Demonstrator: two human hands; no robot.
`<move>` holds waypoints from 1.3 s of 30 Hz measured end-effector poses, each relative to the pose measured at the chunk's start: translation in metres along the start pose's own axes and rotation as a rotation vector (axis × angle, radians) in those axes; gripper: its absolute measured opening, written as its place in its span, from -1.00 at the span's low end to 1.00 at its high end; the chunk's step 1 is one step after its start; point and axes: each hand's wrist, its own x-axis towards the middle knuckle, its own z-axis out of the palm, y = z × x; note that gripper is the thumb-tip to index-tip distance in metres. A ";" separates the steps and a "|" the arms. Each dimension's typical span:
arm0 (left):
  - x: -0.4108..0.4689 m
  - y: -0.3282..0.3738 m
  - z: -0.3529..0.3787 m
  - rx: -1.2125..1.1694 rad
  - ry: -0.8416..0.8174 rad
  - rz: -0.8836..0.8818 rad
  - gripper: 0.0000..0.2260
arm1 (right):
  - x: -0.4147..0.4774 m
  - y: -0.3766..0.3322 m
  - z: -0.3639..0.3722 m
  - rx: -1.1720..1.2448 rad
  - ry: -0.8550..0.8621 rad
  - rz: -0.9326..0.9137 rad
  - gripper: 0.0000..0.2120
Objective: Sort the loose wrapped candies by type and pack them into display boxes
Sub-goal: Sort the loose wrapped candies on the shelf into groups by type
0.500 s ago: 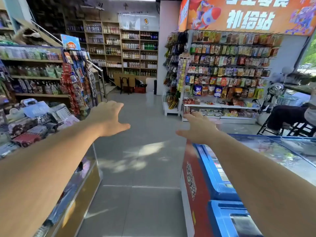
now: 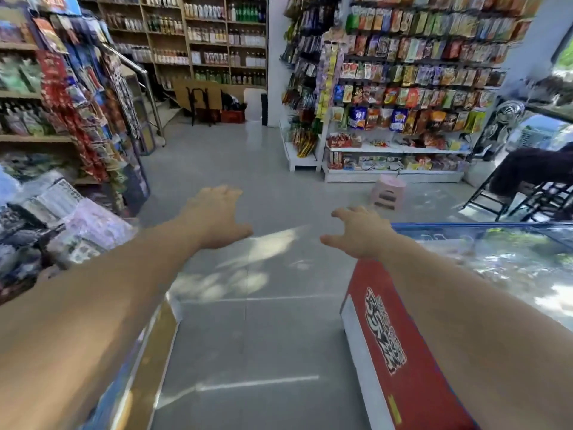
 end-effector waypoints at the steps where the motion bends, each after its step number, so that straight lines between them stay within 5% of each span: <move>1: 0.015 -0.006 0.015 -0.004 -0.033 0.001 -0.14 | 0.015 -0.003 0.012 0.015 -0.032 0.006 -0.26; 14: 0.242 -0.028 0.191 -0.159 -0.400 -0.021 -0.14 | 0.254 0.050 0.153 0.192 -0.326 0.038 -0.32; 23: 0.422 -0.002 0.242 -0.194 -0.527 -0.059 -0.25 | 0.421 0.123 0.183 0.236 -0.523 0.095 -0.31; 39: 0.807 -0.037 0.322 -0.241 -0.618 0.124 -0.35 | 0.726 0.201 0.181 0.304 -0.562 0.432 -0.36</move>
